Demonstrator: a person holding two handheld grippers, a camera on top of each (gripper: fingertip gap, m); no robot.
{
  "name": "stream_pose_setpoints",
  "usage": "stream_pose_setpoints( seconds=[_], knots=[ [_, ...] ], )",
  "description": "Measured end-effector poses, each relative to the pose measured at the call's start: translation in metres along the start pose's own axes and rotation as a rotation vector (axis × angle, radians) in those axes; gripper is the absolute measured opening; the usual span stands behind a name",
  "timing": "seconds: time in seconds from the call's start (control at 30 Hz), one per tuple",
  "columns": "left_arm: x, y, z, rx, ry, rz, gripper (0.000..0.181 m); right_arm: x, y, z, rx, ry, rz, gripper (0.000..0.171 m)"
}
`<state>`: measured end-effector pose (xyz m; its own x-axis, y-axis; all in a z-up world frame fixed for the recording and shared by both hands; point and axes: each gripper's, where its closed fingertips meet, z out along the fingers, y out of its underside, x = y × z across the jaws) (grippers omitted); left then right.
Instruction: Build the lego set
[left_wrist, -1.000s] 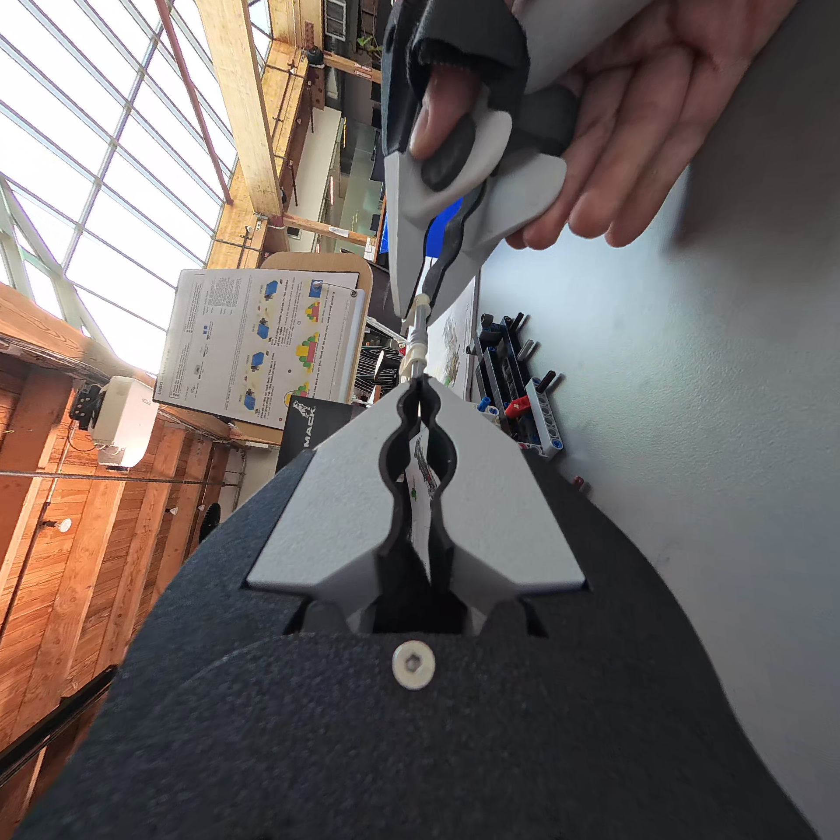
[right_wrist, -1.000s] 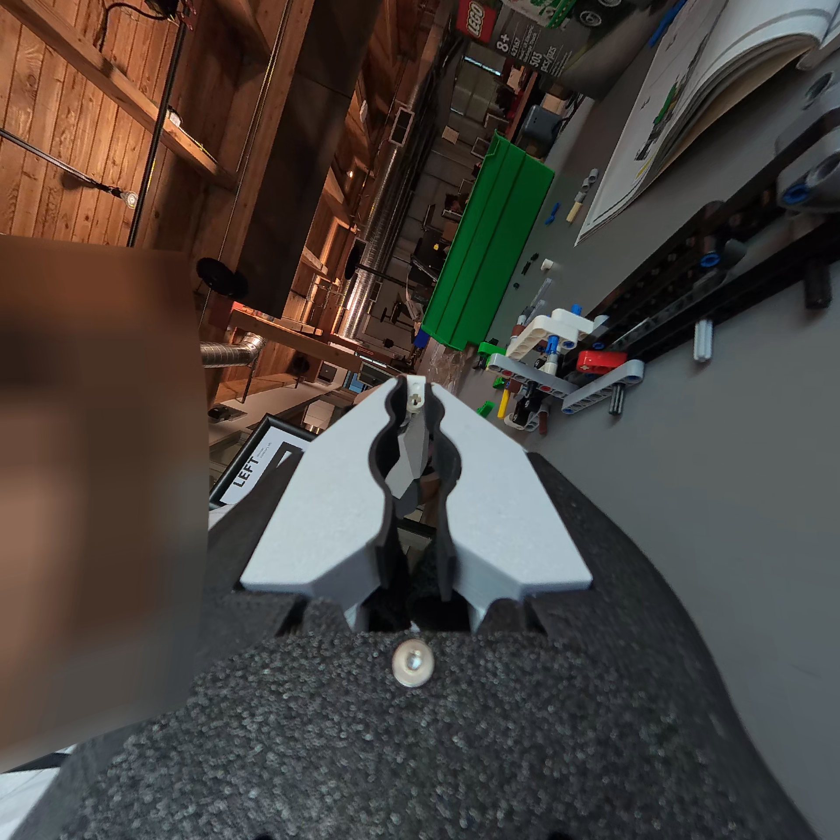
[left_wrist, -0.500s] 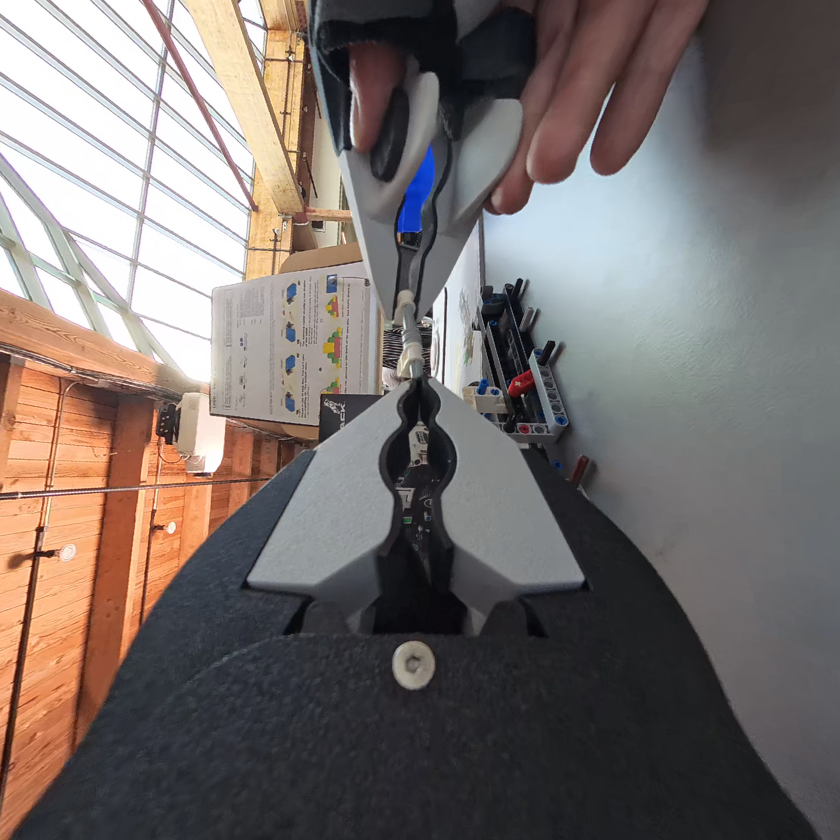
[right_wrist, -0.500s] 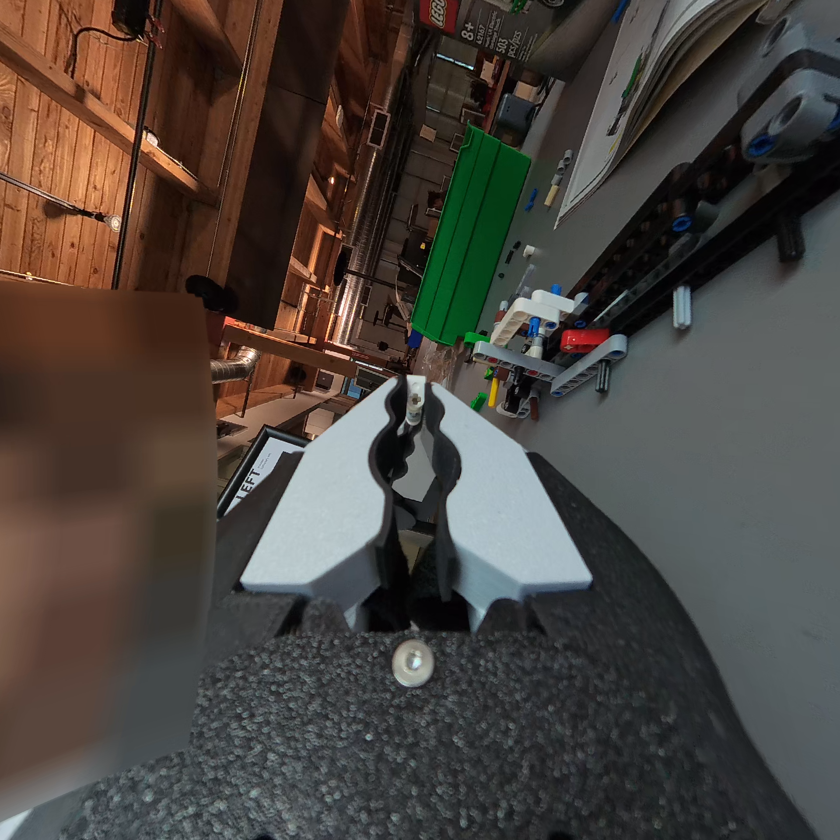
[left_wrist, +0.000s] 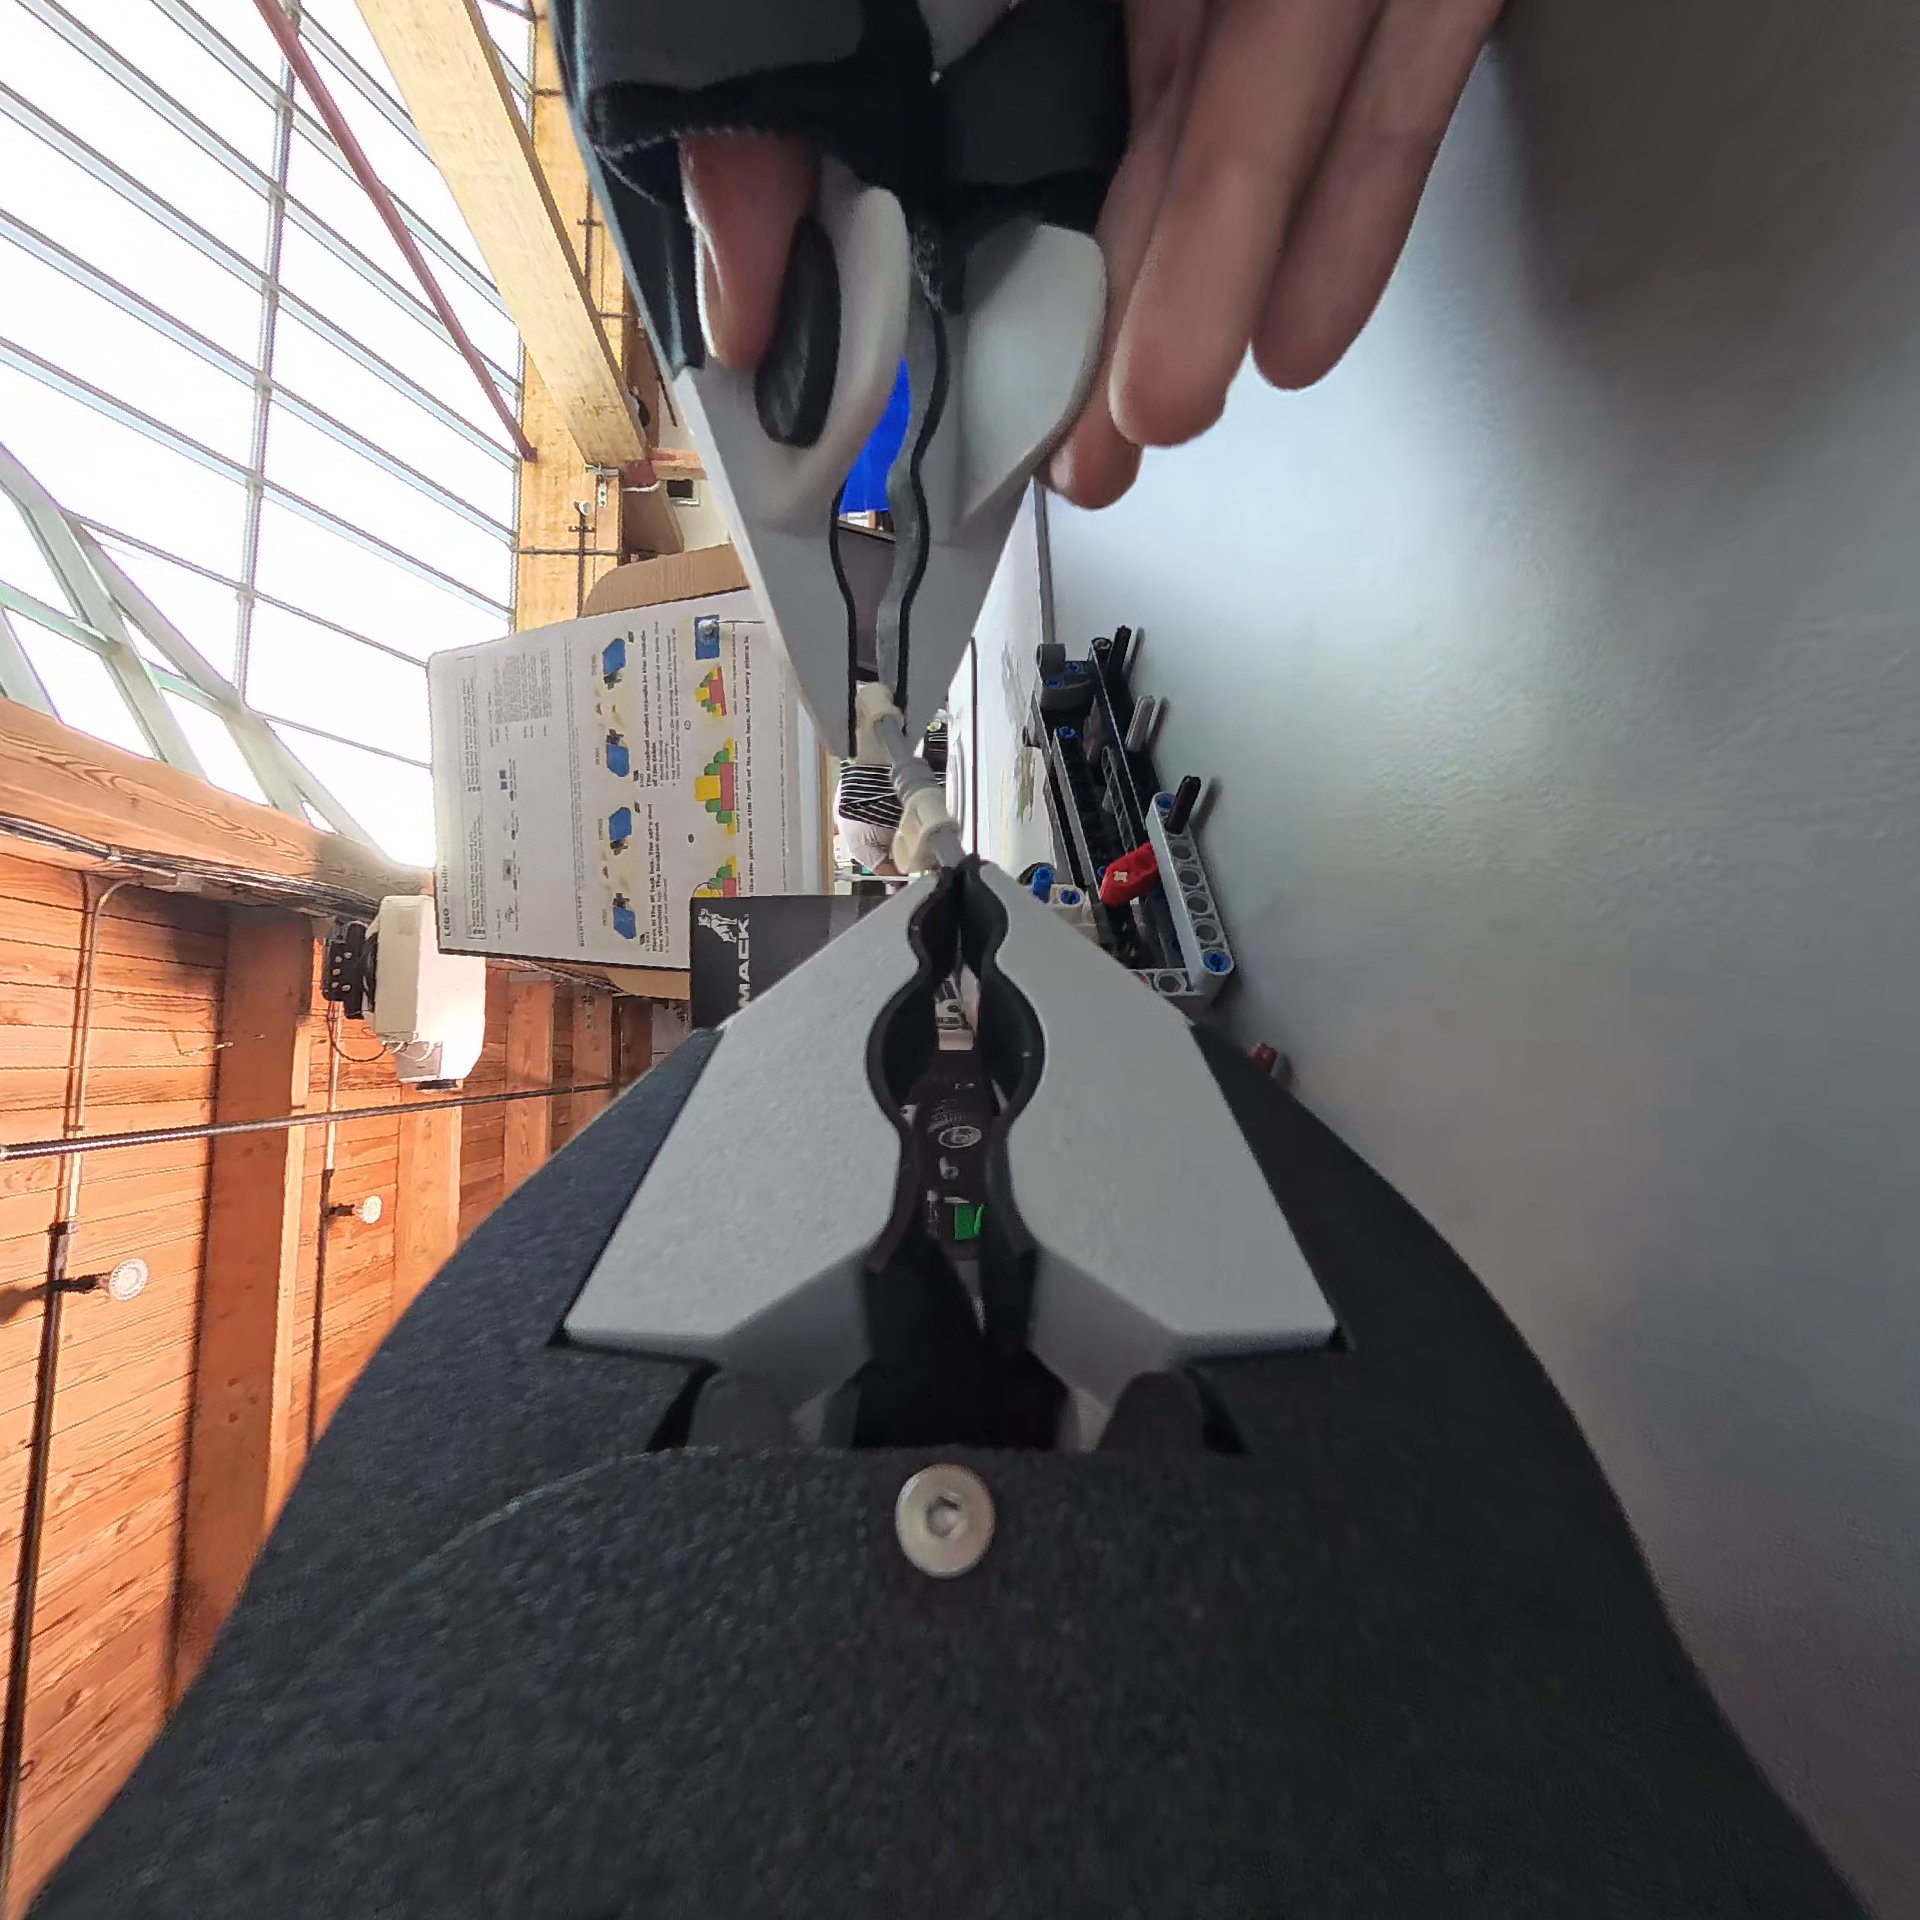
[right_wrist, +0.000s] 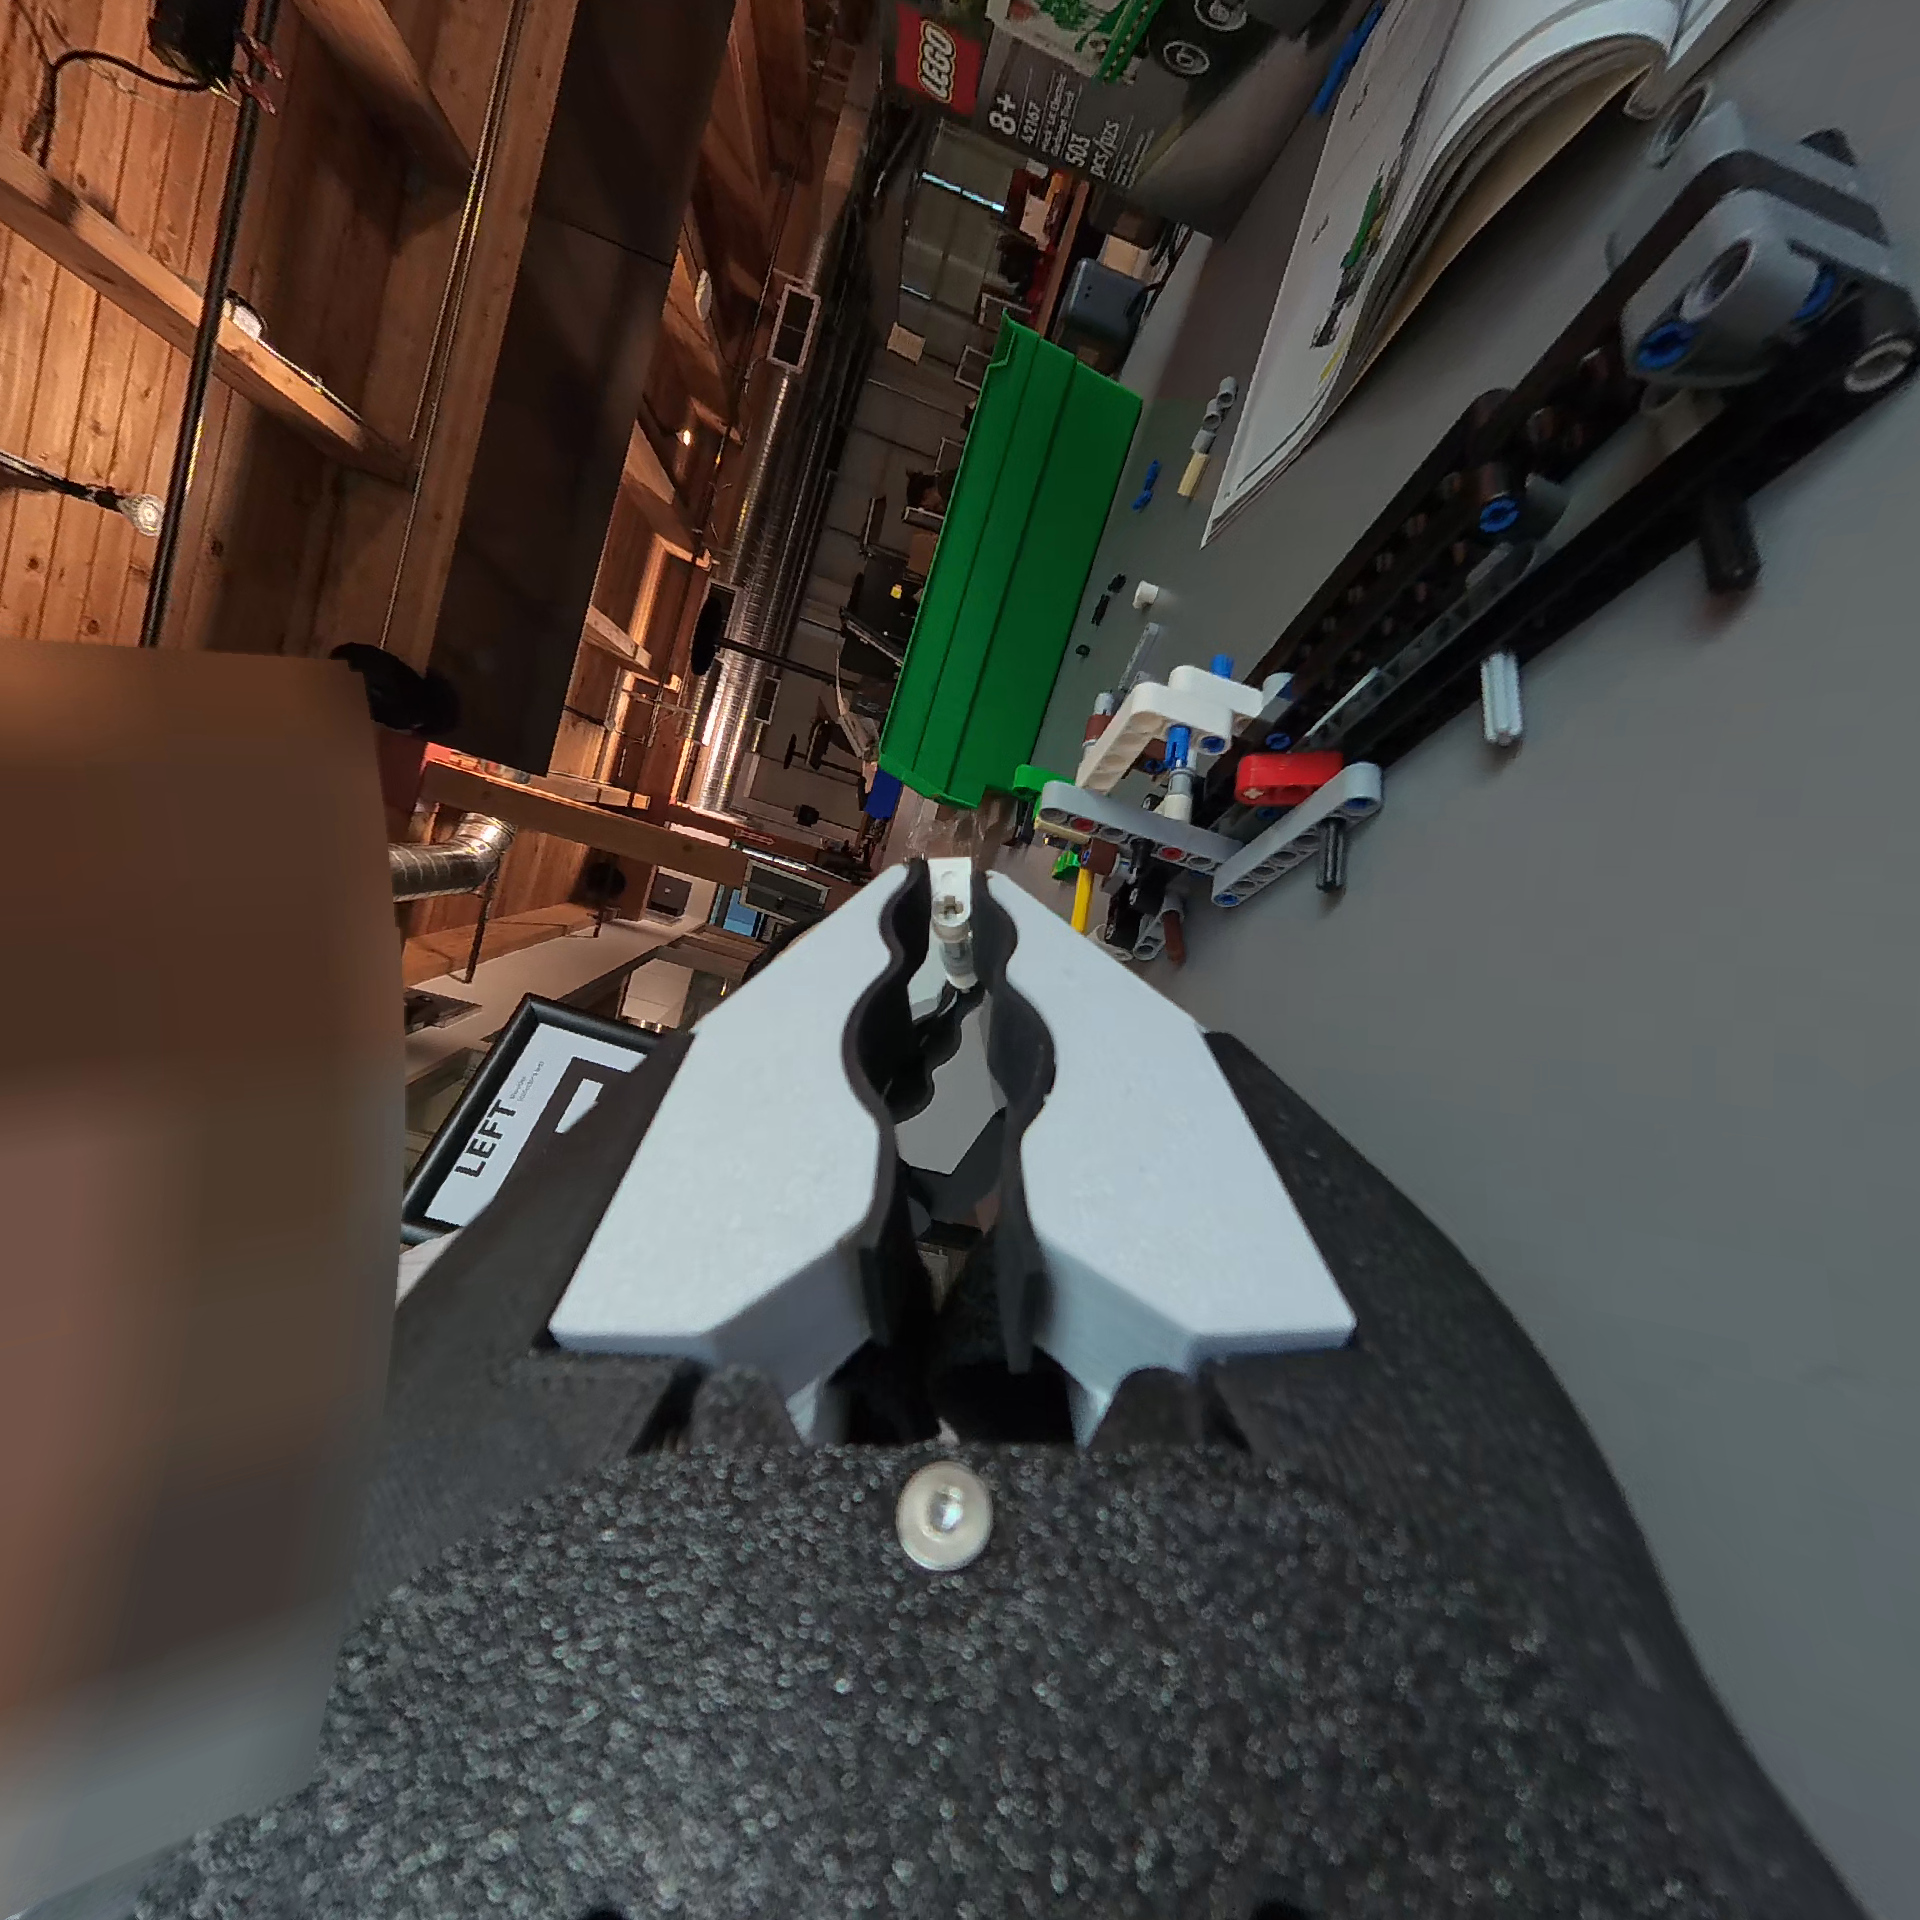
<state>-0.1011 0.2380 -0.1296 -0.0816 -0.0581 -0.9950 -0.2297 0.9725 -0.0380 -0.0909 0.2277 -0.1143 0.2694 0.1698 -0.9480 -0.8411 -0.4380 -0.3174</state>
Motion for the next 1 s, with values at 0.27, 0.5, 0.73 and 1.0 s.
stream_pose_setpoints(
  seconds=[0.27, 0.5, 0.73, 1.0],
  knots=[
    [-0.004, 0.003, 0.000, 0.004, 0.041, -0.108, 0.000, -0.002, -0.008, -0.002, -0.021, 0.084, -0.362, 0.017],
    [-0.010, 0.002, -0.002, 0.026, 0.086, -0.273, 0.000, -0.001, 0.004, -0.013, -0.142, 0.251, -1.068, 0.058],
    [-0.007, -0.014, -0.008, 0.050, 0.043, -0.159, 0.000, -0.002, 0.018, -0.008, -0.147, 0.396, -1.252, 0.059],
    [-0.003, -0.021, -0.011, 0.058, 0.023, -0.089, 0.000, 0.000, 0.023, -0.006, -0.144, 0.378, -1.180, 0.043]
  ],
)
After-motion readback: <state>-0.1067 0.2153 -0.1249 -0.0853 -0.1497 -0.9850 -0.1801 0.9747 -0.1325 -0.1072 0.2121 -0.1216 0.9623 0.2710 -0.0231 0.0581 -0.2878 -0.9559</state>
